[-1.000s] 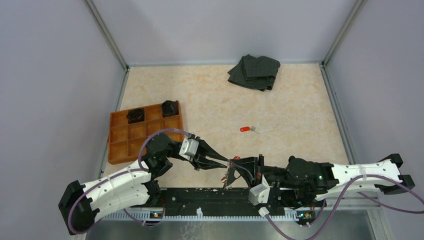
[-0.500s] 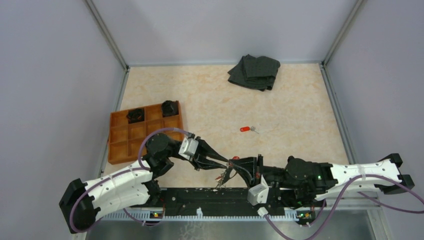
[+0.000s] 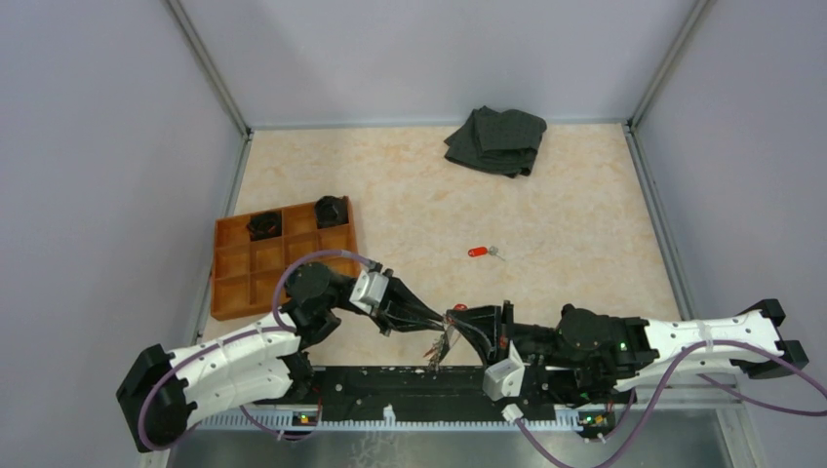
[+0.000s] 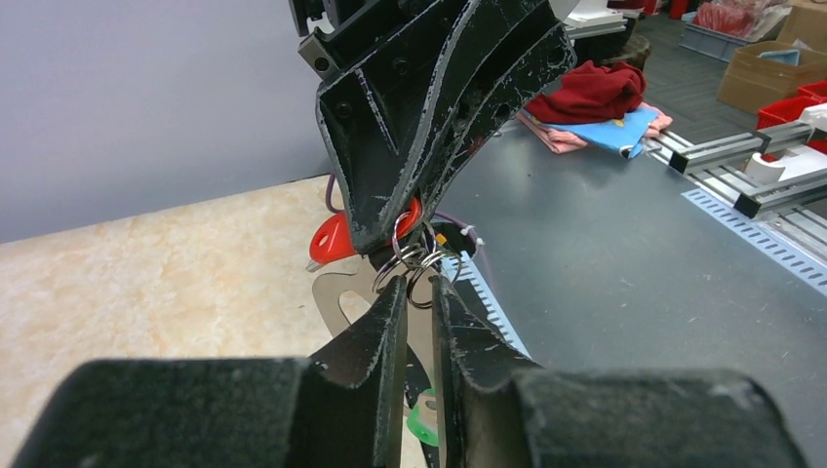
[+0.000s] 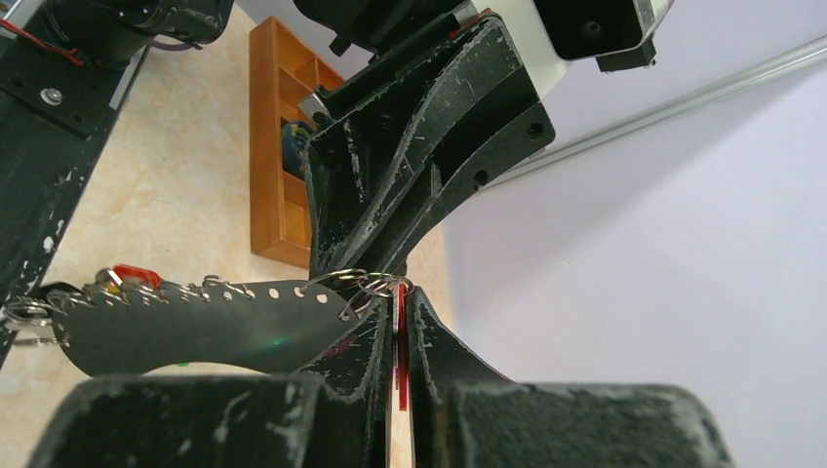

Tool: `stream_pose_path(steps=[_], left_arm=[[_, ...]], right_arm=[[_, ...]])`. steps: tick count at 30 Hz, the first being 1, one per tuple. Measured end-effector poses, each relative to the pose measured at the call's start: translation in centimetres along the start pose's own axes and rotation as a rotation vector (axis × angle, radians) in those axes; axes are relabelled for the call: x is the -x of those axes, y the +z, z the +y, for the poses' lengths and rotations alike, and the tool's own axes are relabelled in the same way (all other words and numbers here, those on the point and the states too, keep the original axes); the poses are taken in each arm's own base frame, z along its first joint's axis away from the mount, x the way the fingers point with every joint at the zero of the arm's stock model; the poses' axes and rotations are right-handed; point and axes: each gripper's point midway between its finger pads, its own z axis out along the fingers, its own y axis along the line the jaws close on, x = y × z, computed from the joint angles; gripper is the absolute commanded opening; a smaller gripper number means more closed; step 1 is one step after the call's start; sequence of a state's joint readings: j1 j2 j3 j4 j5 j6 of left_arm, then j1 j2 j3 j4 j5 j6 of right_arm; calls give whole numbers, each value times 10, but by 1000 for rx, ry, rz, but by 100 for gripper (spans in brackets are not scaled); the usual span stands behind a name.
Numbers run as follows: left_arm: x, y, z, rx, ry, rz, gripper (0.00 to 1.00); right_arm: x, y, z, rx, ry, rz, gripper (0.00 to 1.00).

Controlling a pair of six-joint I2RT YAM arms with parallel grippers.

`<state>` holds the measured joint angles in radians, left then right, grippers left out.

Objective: Remove the keys from the keyring

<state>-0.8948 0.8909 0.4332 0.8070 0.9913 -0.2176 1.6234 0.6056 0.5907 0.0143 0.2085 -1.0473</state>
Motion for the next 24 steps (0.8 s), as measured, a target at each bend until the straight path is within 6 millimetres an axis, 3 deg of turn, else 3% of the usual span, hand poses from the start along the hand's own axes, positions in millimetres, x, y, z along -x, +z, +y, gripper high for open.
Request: stream_pose_path(steps=[4, 12, 24], left_arm=[[-1, 0, -1, -4, -9, -4, 16], [0, 1, 1, 7, -26, -18, 0], [-2, 1, 13, 108, -136, -22, 0]], right_arm=[[0, 0, 0, -1, 0, 2, 0], [-1, 0, -1, -4, -5, 6, 0], [-7, -2, -4, -21, -10, 38, 0]])
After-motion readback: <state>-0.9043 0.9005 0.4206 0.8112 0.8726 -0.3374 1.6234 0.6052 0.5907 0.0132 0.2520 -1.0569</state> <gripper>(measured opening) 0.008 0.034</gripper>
